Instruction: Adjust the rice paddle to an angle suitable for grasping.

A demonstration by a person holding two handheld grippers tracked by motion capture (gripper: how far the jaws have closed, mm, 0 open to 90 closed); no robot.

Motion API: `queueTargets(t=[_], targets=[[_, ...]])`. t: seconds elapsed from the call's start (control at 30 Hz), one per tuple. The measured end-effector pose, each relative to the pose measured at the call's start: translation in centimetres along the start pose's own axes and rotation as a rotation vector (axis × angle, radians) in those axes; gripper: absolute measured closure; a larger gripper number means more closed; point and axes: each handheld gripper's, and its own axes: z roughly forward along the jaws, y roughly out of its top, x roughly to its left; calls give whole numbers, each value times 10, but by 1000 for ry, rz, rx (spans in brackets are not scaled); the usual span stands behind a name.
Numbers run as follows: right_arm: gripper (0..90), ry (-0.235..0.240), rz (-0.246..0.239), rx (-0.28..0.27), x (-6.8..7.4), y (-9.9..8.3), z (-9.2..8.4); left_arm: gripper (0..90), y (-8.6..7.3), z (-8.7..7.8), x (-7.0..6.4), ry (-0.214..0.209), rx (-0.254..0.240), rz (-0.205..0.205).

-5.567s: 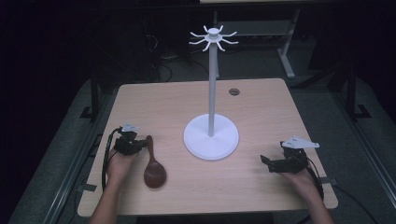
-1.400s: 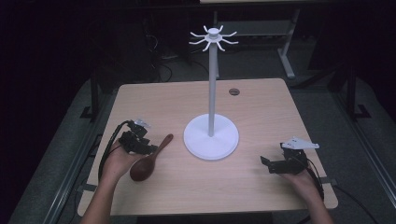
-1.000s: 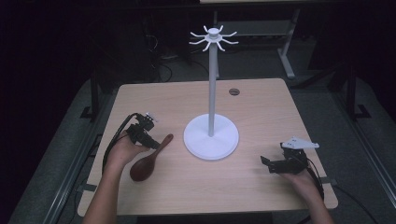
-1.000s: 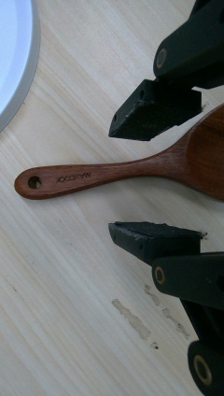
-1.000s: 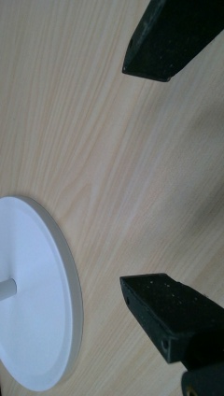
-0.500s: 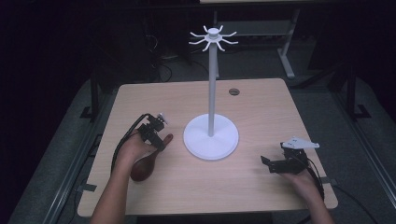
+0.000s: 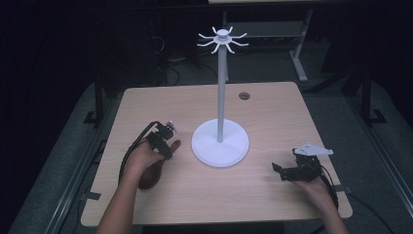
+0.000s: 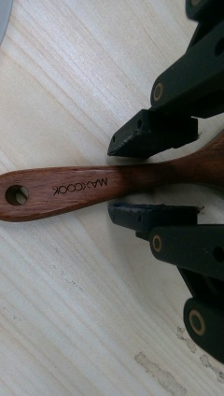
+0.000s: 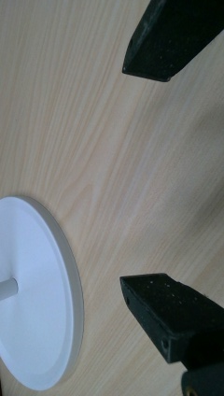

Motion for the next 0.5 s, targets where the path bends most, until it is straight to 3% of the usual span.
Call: queueTargets(t=[0.17,0.2,0.5], targets=[[7,-1,3,-3,0,0,0,710,-1,0,0,-2,-6,-11],[7,-1,0,-2,0,0,0,717,-1,0,-1,-8,-12,-31],[7,0,-2,-3,0,0,0,751,-4,-1,4,-25,-23,-43]])
